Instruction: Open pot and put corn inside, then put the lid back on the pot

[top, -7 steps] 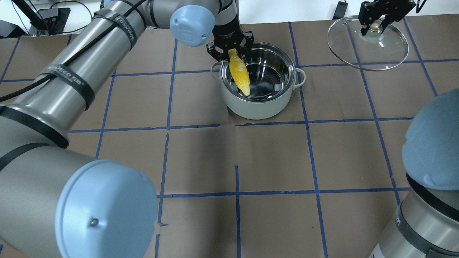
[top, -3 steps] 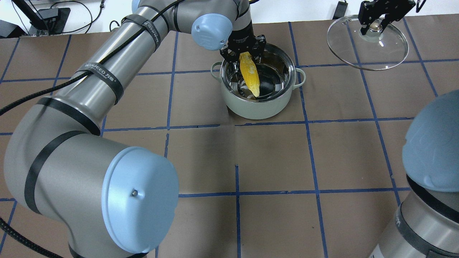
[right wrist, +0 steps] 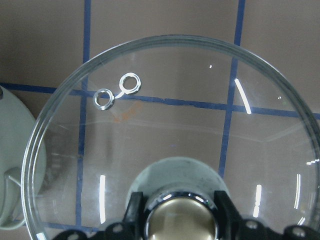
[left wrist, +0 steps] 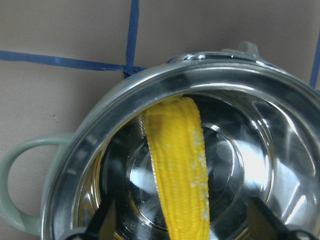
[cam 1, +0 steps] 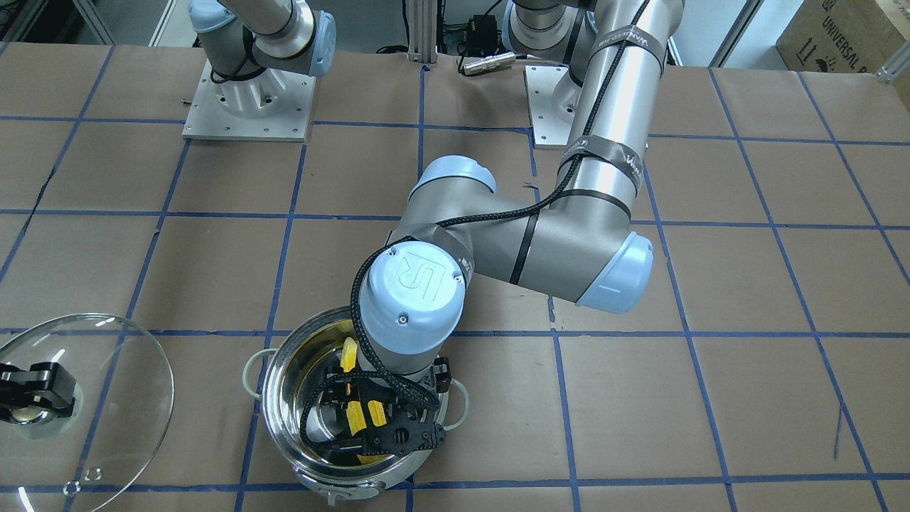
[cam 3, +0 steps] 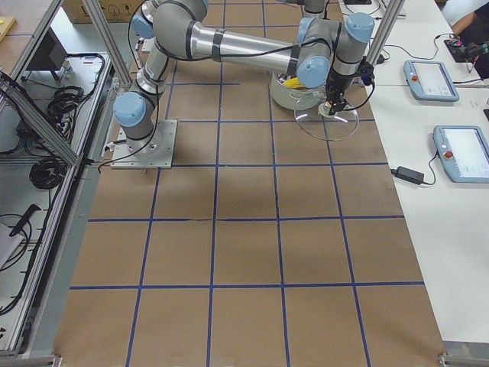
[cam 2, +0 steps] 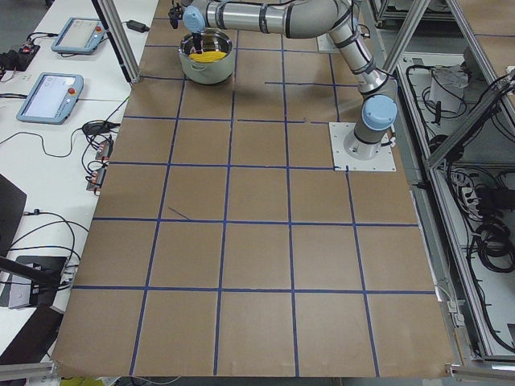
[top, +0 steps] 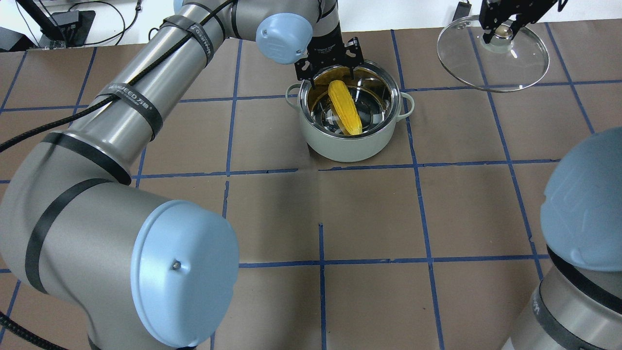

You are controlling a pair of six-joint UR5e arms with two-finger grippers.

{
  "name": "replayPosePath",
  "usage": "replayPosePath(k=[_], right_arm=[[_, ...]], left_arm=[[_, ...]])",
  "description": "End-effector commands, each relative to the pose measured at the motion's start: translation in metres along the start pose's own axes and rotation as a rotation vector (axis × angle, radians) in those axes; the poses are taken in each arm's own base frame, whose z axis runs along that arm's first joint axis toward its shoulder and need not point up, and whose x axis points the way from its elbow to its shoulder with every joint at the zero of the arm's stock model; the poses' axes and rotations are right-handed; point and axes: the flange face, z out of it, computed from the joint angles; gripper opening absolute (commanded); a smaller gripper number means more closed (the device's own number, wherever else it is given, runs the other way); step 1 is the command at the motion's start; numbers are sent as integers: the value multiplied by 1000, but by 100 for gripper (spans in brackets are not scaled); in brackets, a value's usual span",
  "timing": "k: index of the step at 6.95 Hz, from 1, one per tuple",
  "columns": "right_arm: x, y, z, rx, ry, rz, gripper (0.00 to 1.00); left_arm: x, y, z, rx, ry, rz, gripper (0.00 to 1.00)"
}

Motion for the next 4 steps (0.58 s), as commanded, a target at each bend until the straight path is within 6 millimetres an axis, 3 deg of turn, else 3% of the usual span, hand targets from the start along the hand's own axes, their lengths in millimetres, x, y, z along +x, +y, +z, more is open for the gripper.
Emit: replayPosePath(k=[1,2,4], right_arm=[[-70,7,-29,35,14,-14,16],[-104,8,-34,42,13,4,16],[-176,8,-21,33,46,68,16]], left_arm=[[-38,-6,-41,8,-6,14,100],[-69,-6,-65,-14,-44,60,100],[-135,10,-107,-50,-81,120,100]])
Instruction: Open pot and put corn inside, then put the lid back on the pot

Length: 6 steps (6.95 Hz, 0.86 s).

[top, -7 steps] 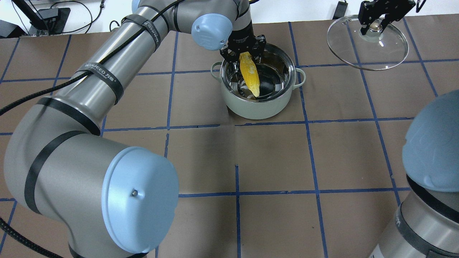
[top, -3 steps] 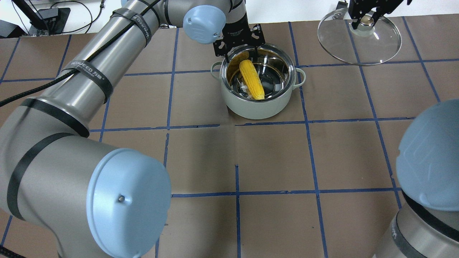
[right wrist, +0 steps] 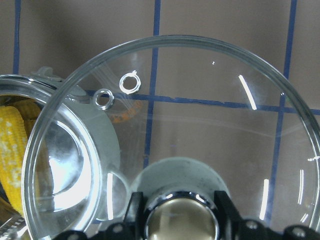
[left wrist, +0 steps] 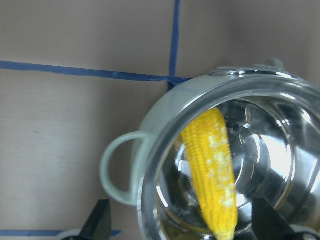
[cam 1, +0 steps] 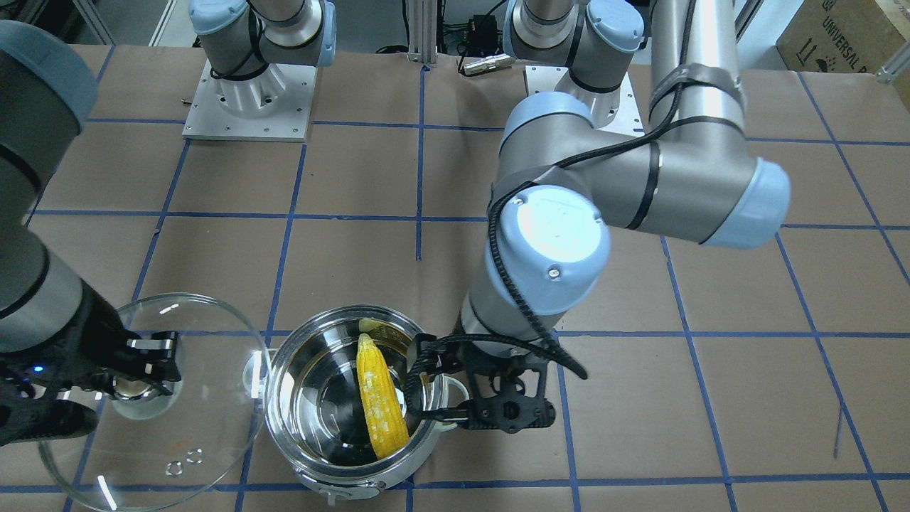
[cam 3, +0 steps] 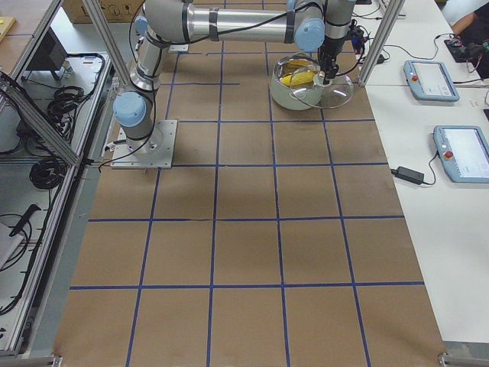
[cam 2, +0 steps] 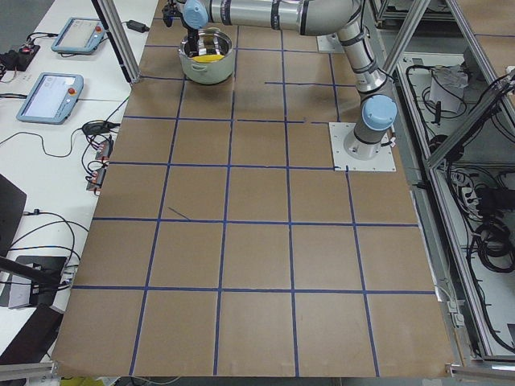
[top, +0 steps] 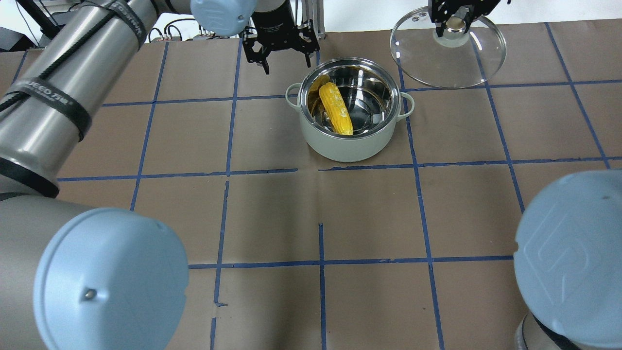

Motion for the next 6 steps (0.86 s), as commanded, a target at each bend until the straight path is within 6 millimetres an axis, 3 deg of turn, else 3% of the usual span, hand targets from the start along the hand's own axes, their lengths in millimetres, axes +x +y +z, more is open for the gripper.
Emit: replayPosePath(k=[1,2,3,4,6], right_arm=[[-86,1,22,2,14,32,16],[-116,4,31,-3,12,42,16],[-137,9,39,-15,11,47,15],[-152,15,46,-29,10,51,14],[-165,20,58,-21,7,60,13]], left_arm=[[-68,37,-35,-22,-61,65,100],[-94,71,-43,-37,-64,98,100],[-101,105,-52,-34,-65,123,100],[-103,126,-70,-17,-99,142,100],[-107,137,-100,9,-184,152,100]])
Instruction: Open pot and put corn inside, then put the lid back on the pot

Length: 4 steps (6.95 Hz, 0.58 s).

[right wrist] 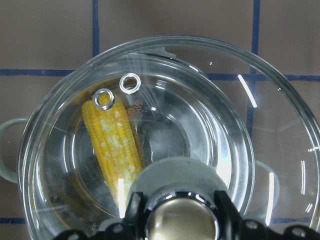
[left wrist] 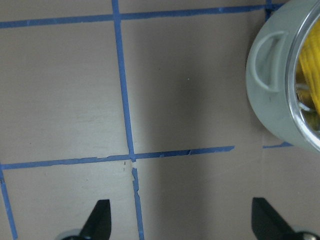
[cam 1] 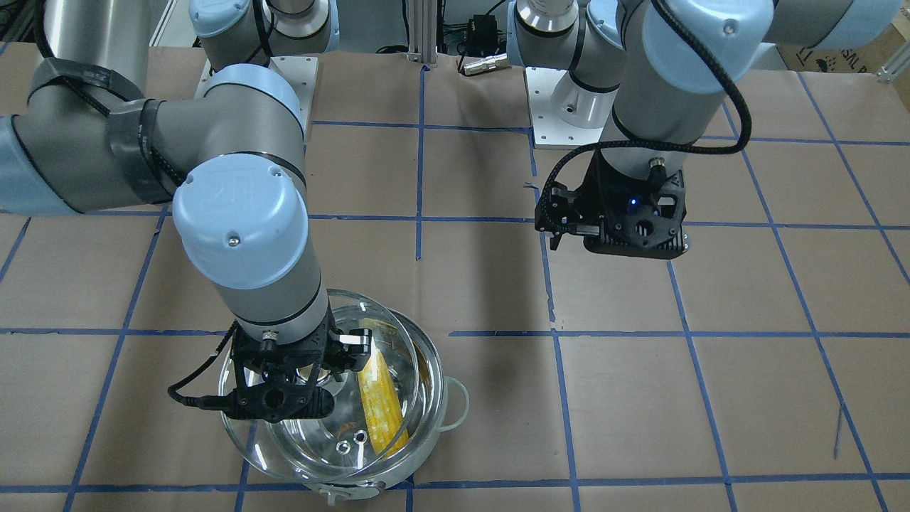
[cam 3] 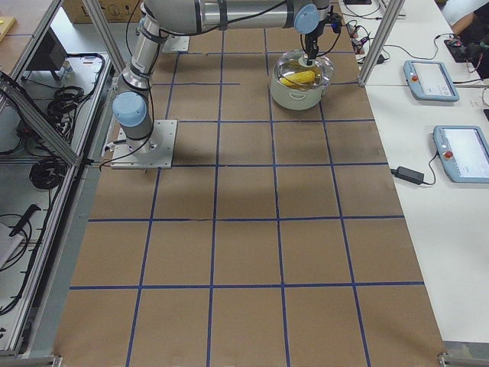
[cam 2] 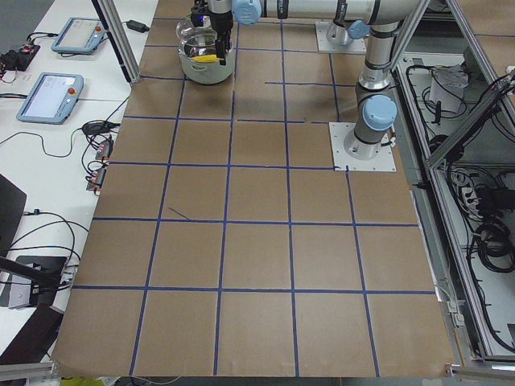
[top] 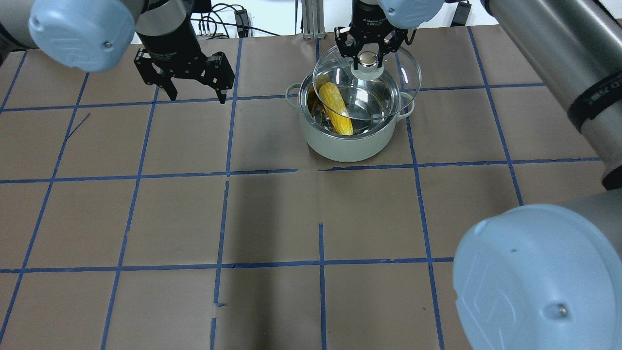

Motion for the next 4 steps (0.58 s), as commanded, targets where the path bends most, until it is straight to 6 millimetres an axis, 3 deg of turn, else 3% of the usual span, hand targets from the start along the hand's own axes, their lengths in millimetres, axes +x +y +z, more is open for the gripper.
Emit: replayPosePath(k=[1,2,3,4], right_arm=[[-11,6,13,-6,-1,7,13],[-12,5,23,-15,1,14,13],[-21,3,27,8,-6,20,13],[-33,6,32,2,-5,20,13]], left_arm=[[-3,19,-26,21,-22,4,100],[-14,30,-35,38,-13,1,100],[-31,22,-31,41,32,-22,100],[-32,23,-29,37,45,-18,100]])
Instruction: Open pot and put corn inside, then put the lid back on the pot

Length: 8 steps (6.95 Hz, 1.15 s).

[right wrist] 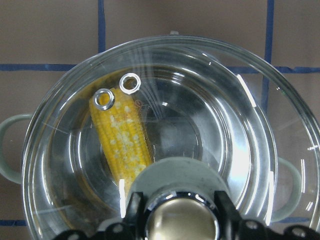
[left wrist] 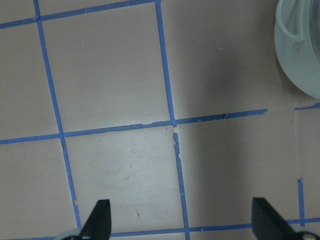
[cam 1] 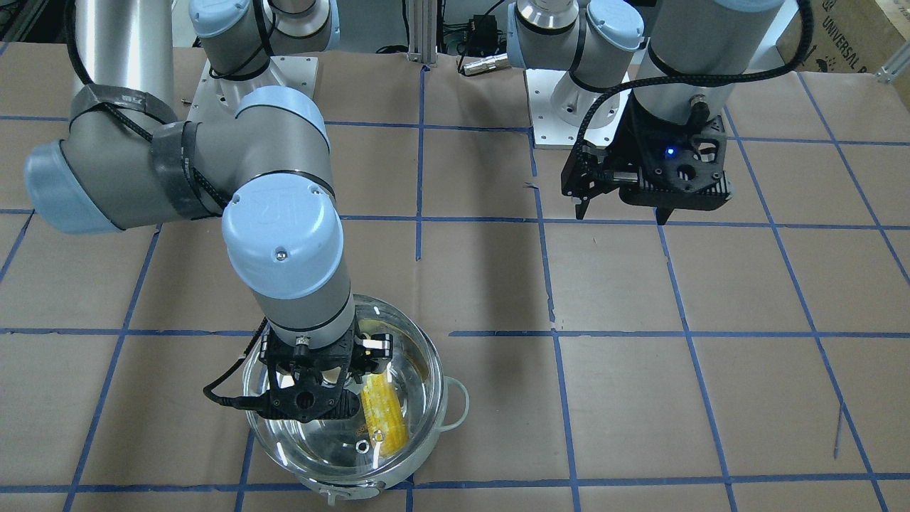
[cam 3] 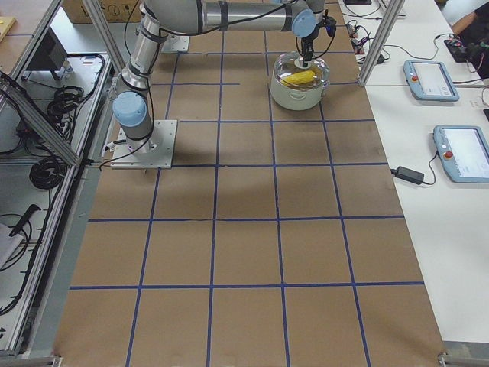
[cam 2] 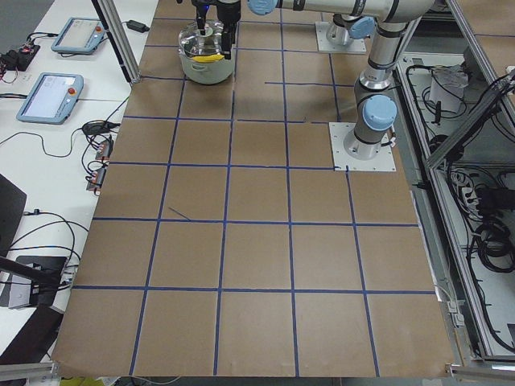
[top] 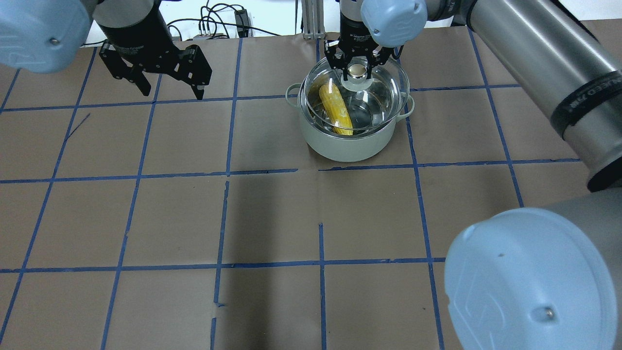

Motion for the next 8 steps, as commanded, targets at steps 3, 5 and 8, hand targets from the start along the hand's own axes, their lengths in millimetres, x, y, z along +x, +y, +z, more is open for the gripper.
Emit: replayPosePath(k=[3,5,8], right_arm=[[-15,0,15,-4,0,1,13],[-16,-2,19,-7,-1,-1,13],[-15,-2,14,1,3,-2,13]], left_arm=[[-20,-2,0,5,82,-57,100],[-25,-2,0,-3,31,-67,100],[-26,-3,3,-8,29,-92,100]])
